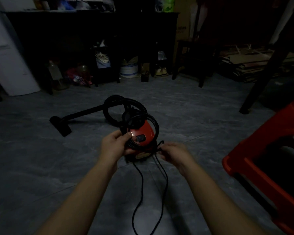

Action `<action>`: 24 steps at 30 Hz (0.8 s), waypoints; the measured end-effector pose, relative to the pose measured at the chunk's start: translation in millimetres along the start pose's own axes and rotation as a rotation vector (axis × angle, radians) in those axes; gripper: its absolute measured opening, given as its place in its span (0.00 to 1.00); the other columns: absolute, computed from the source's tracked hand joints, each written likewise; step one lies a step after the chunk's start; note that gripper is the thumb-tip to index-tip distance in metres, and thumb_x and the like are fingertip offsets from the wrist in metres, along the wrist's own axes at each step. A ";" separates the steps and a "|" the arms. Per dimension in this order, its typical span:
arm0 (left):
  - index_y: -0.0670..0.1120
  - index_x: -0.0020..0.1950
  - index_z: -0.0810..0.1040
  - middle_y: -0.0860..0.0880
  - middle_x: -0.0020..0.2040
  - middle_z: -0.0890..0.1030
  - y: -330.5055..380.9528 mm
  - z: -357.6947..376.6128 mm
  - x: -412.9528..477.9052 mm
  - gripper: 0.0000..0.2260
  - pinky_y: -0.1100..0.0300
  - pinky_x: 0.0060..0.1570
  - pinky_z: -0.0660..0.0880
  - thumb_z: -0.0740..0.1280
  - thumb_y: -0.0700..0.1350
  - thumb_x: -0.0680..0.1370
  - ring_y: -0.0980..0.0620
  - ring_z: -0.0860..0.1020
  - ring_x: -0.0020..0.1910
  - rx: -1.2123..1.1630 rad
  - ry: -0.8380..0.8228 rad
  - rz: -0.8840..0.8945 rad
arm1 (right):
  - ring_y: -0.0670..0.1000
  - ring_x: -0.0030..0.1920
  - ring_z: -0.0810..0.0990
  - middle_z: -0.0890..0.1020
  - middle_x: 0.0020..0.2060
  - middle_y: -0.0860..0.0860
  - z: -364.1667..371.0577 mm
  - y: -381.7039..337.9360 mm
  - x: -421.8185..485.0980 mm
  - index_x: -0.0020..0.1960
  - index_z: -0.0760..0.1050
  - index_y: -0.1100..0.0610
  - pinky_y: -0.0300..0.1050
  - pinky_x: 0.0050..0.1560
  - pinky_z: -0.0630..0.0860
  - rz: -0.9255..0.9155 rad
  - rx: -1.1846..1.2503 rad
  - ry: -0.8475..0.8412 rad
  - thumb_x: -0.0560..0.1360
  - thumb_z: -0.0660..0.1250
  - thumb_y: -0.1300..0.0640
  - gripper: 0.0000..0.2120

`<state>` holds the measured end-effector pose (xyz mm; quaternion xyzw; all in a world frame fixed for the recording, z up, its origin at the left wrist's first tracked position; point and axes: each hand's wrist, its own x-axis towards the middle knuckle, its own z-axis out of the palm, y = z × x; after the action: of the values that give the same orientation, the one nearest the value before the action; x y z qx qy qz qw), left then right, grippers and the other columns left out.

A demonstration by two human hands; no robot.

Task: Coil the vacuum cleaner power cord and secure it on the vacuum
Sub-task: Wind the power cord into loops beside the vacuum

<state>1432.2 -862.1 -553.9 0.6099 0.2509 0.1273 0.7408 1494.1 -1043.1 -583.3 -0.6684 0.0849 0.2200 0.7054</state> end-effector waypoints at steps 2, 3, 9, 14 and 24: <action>0.37 0.54 0.80 0.40 0.45 0.84 -2.1 0.3 -1.1 0.06 0.57 0.32 0.83 0.67 0.37 0.79 0.50 0.85 0.35 0.058 -0.004 -0.019 | 0.49 0.36 0.80 0.82 0.36 0.54 0.3 -4.9 -2.7 0.43 0.80 0.59 0.39 0.37 0.76 -0.082 0.002 -0.017 0.76 0.67 0.67 0.06; 0.37 0.52 0.80 0.40 0.42 0.83 -3.5 0.5 -1.3 0.05 0.58 0.29 0.82 0.66 0.36 0.79 0.51 0.84 0.31 0.091 0.005 -0.032 | 0.48 0.37 0.81 0.83 0.37 0.53 0.4 -6.9 -4.3 0.47 0.81 0.59 0.37 0.36 0.77 -0.121 0.003 -0.038 0.76 0.67 0.67 0.06; 0.37 0.52 0.79 0.41 0.38 0.81 -9.2 -7.7 6.1 0.04 0.58 0.23 0.79 0.67 0.35 0.79 0.47 0.80 0.33 0.173 -0.002 -0.159 | 0.43 0.45 0.84 0.86 0.49 0.51 3.9 -9.8 -9.2 0.56 0.81 0.57 0.32 0.38 0.77 -0.325 -0.044 -0.066 0.77 0.68 0.63 0.09; 0.36 0.54 0.79 0.43 0.34 0.80 -12.1 -8.4 7.1 0.05 0.51 0.34 0.83 0.67 0.34 0.78 0.48 0.81 0.36 0.181 -0.115 -0.275 | 0.43 0.46 0.84 0.86 0.47 0.49 1.4 -11.3 -10.0 0.51 0.82 0.58 0.36 0.42 0.80 -0.422 -0.118 -0.018 0.80 0.64 0.61 0.08; 0.41 0.54 0.79 0.48 0.34 0.81 -10.9 -10.7 6.7 0.05 0.58 0.33 0.81 0.65 0.37 0.80 0.53 0.82 0.34 0.084 -0.303 -0.415 | 0.42 0.46 0.84 0.85 0.48 0.51 2.3 -19.1 -10.2 0.53 0.80 0.63 0.34 0.44 0.78 -0.537 -0.094 -0.044 0.79 0.61 0.71 0.10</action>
<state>1431.0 -852.2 -567.2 0.5878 0.2622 -0.1308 0.7541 1492.7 -1043.1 -561.6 -0.6939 -0.1212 0.0432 0.7084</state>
